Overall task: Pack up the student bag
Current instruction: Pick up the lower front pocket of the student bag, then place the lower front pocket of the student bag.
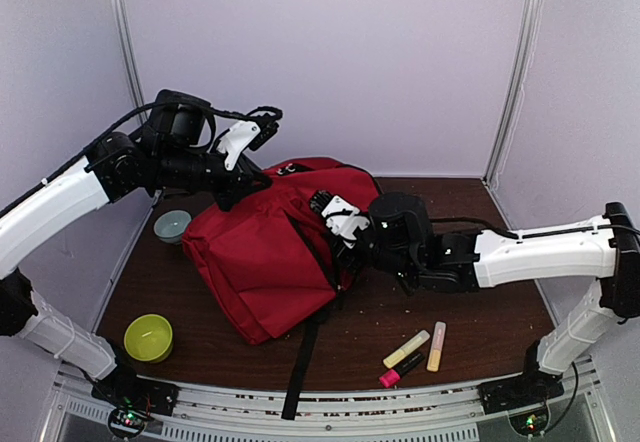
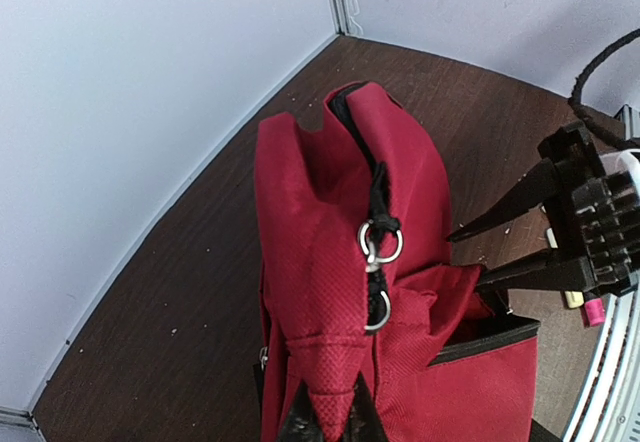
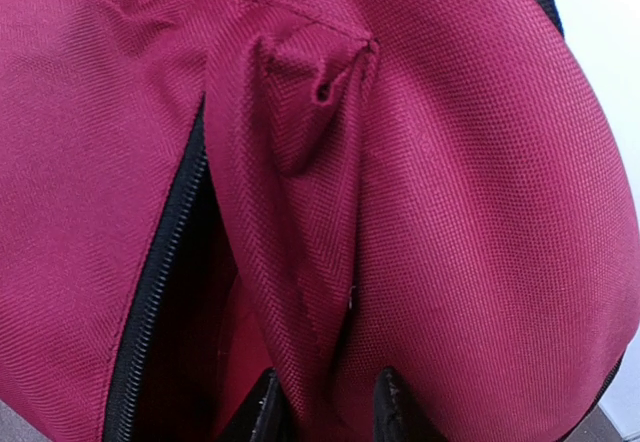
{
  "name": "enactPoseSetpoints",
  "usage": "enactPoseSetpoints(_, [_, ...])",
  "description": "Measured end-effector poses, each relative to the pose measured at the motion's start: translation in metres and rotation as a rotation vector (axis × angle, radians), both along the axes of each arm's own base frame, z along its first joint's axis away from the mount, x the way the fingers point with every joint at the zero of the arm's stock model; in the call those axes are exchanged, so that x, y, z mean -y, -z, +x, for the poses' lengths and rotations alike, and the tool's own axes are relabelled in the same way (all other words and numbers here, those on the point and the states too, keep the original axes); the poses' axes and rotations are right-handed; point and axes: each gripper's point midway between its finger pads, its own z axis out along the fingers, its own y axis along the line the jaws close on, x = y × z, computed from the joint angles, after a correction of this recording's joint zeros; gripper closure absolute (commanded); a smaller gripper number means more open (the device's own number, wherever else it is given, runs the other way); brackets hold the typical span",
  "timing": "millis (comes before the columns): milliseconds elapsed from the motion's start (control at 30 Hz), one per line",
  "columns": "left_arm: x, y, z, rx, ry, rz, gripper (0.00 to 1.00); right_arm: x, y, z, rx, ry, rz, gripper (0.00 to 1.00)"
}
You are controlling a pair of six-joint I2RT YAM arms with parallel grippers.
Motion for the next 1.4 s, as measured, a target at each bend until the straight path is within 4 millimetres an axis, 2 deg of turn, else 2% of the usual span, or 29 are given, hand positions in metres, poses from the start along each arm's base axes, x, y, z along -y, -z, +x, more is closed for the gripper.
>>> enactPoseSetpoints(67, [0.0,0.0,-0.001,-0.001,0.004,-0.001,1.0,0.0,0.003,0.002,-0.015,0.002,0.007,0.58])
enactPoseSetpoints(133, [0.001,0.0,-0.002,-0.004,0.012,-0.003,1.0,-0.002,0.008,0.003,-0.036,-0.008,0.012,0.57])
enactPoseSetpoints(267, [0.003,0.001,-0.006,-0.009,0.032,-0.013,1.0,-0.008,0.016,0.001,-0.085,-0.061,0.033,0.72])
enactPoseSetpoints(433, [0.001,-0.001,-0.014,-0.007,0.055,-0.028,1.0,-0.018,0.016,-0.005,-0.141,-0.145,0.087,1.0])
enactPoseSetpoints(600, [0.001,-0.002,-0.017,-0.005,0.075,-0.03,1.0,-0.026,0.018,-0.018,-0.195,-0.242,0.106,1.0])
enactPoseSetpoints(700, [-0.002,-0.004,-0.021,-0.004,0.085,-0.031,1.0,-0.031,0.013,-0.038,-0.254,-0.357,0.122,1.0])
enactPoseSetpoints(767, [-0.005,-0.008,-0.025,0.004,0.091,-0.034,1.0,-0.033,0.003,-0.061,-0.292,-0.452,0.141,1.0])
enactPoseSetpoints(967, [-0.011,-0.022,-0.051,0.004,0.164,-0.045,1.0,-0.029,-0.052,-0.135,-0.302,-0.709,0.22,1.0])
enactPoseSetpoints(1033, [-0.007,-0.028,-0.06,0.004,0.201,-0.055,1.0,-0.029,-0.064,-0.149,-0.312,-0.763,0.254,1.0])
enactPoseSetpoints(1100, [-0.007,-0.029,-0.061,-0.003,0.208,-0.05,1.0,-0.031,-0.072,-0.155,-0.329,-0.794,0.292,1.0])
enactPoseSetpoints(1133, [-0.007,-0.027,-0.061,-0.011,0.206,-0.043,0.93,-0.032,-0.073,-0.156,-0.345,-0.797,0.309,1.0])
enactPoseSetpoints(1167, [-0.006,-0.025,-0.058,-0.021,0.2,-0.033,0.7,-0.034,-0.072,-0.156,-0.367,-0.796,0.324,1.0])
enactPoseSetpoints(1233, [-0.005,-0.016,-0.043,-0.047,0.162,-0.009,0.4,-0.039,-0.068,-0.152,-0.412,-0.776,0.349,1.0])
enactPoseSetpoints(1267, [-0.007,-0.012,-0.029,-0.047,0.117,0.004,0.33,-0.041,-0.062,-0.144,-0.459,-0.741,0.367,1.0])
enactPoseSetpoints(1300, [-0.012,-0.009,-0.005,-0.043,0.038,0.019,0.29,-0.043,-0.054,-0.137,-0.491,-0.704,0.375,1.0])
enactPoseSetpoints(1400, [-0.03,0.003,0.054,-0.032,-0.159,0.054,0.23,-0.046,-0.014,-0.103,-0.619,-0.517,0.392,1.0])
